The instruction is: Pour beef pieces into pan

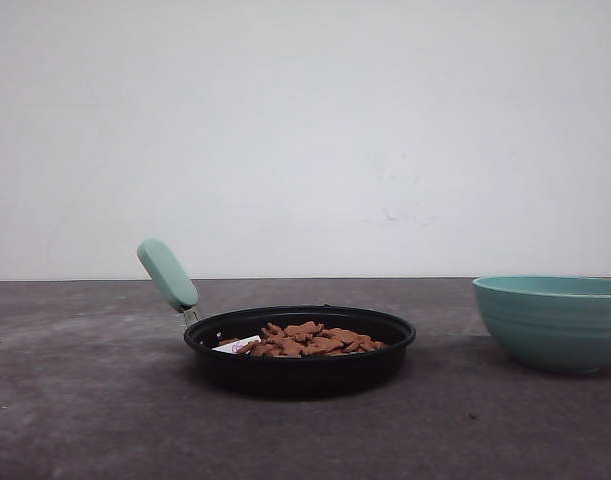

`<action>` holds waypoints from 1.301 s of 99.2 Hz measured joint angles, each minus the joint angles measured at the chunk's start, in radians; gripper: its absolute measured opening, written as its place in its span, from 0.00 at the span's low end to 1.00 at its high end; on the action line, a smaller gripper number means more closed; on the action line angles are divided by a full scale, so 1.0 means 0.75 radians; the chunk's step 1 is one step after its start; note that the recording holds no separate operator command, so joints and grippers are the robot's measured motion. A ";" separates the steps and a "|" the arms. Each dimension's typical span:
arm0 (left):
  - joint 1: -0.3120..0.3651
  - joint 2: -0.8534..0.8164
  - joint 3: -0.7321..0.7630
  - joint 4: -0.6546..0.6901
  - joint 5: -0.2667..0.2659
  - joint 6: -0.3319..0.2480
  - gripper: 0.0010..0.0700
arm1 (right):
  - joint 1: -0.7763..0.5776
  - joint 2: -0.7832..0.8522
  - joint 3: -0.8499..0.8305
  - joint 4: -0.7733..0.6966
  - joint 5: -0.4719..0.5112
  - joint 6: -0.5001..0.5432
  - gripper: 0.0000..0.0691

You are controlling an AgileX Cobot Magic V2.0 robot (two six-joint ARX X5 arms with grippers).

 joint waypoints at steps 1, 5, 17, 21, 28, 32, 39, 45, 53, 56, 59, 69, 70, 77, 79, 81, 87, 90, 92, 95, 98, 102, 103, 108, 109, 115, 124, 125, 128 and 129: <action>0.000 -0.003 0.000 0.001 -0.001 0.001 0.02 | 0.000 0.000 0.000 0.000 0.000 0.001 0.01; 0.000 -0.006 0.000 0.004 -0.001 0.001 0.02 | 0.000 -0.002 0.000 0.001 0.000 0.000 0.01; 0.000 -0.003 0.000 0.011 0.000 0.002 0.02 | 0.000 -0.003 0.000 0.001 -0.003 0.000 0.01; 0.000 -0.003 0.000 0.010 0.000 0.003 0.02 | 0.000 -0.003 0.000 0.001 -0.003 0.001 0.01; 0.000 -0.003 0.000 0.011 0.000 0.004 0.02 | 0.000 -0.003 0.000 0.001 -0.003 0.000 0.01; 0.000 -0.003 0.000 0.011 0.000 0.004 0.02 | 0.000 -0.003 0.000 0.001 -0.003 0.001 0.01; 0.000 -0.003 0.000 0.011 -0.001 0.004 0.02 | 0.000 -0.003 0.000 0.001 -0.003 0.000 0.01; 0.000 -0.003 0.000 0.011 0.000 0.004 0.02 | 0.000 -0.003 0.000 0.001 -0.003 0.000 0.01; 0.000 -0.003 0.000 0.011 -0.001 0.004 0.02 | 0.000 -0.005 0.000 0.001 -0.003 0.001 0.01; 0.000 -0.003 0.000 0.011 0.000 0.004 0.02 | 0.000 -0.010 0.000 -0.001 -0.003 0.001 0.01; 0.000 -0.003 0.000 0.011 -0.001 0.004 0.02 | 0.000 -0.018 0.000 -0.008 -0.002 0.001 0.01; 0.000 -0.003 0.000 0.011 -0.001 0.004 0.02 | -0.001 -0.069 -0.026 -0.071 0.040 -0.005 0.01; 0.000 -0.003 0.000 0.011 -0.001 0.004 0.02 | -0.003 -0.078 -0.035 -0.078 0.051 -0.005 0.01; 0.000 -0.002 0.000 0.011 -0.001 0.004 0.02 | -0.015 -0.149 -0.136 -0.089 0.110 -0.010 0.01; 0.000 -0.002 0.000 0.011 -0.001 0.004 0.02 | -0.020 -0.170 -0.175 -0.087 0.119 -0.010 0.01; 0.000 -0.002 0.000 0.011 -0.001 0.004 0.02 | -0.026 -0.192 -0.221 -0.083 0.126 -0.009 0.01; 0.000 -0.003 0.000 0.012 -0.001 0.004 0.02 | -0.048 -0.272 -0.384 -0.054 0.127 -0.008 0.01; 0.000 -0.003 0.000 0.012 -0.001 0.004 0.02 | -0.060 -0.319 -0.473 -0.033 0.121 -0.004 0.01; 0.000 -0.003 0.000 0.012 0.000 0.004 0.02 | -0.070 -0.353 -0.531 -0.019 0.115 -0.003 0.01; 0.000 -0.003 0.000 0.012 -0.001 0.004 0.02 | -0.092 -0.419 -0.631 0.000 0.104 0.003 0.01; 0.000 -0.003 0.000 0.012 -0.001 0.004 0.02 | -0.110 -0.478 -0.711 0.011 0.097 0.011 0.01; 0.000 -0.002 0.000 0.012 -0.001 0.004 0.02 | -0.132 -0.557 -0.811 0.019 0.082 0.030 0.01; 0.000 -0.002 0.000 0.012 -0.001 0.004 0.02 | -0.136 -0.574 -0.834 0.021 0.077 0.035 0.01; 0.000 -0.002 0.000 0.013 -0.001 0.004 0.02 | -0.156 -0.617 -0.939 0.035 0.053 0.063 0.01; 0.000 -0.002 0.000 0.014 -0.001 0.004 0.02 | -0.159 -0.618 -0.953 0.033 0.046 0.070 0.01; 0.000 -0.003 0.000 0.012 -0.001 0.004 0.02 | -0.169 -0.606 -1.043 0.046 0.010 0.096 0.01; 0.000 -0.006 0.000 0.012 -0.001 0.004 0.02 | -0.169 -0.606 -1.155 0.102 -0.038 0.114 0.01; 0.000 -0.006 0.000 0.013 -0.001 0.004 0.02 | -0.168 -0.606 -1.164 0.114 -0.038 0.115 0.01; 0.000 -0.009 0.000 0.014 -0.001 0.004 0.02 | -0.166 -0.606 -1.191 0.161 -0.041 0.117 0.01; 0.000 -0.010 0.000 0.013 -0.001 0.004 0.02 | -0.166 -0.607 -1.200 0.176 -0.043 0.118 0.01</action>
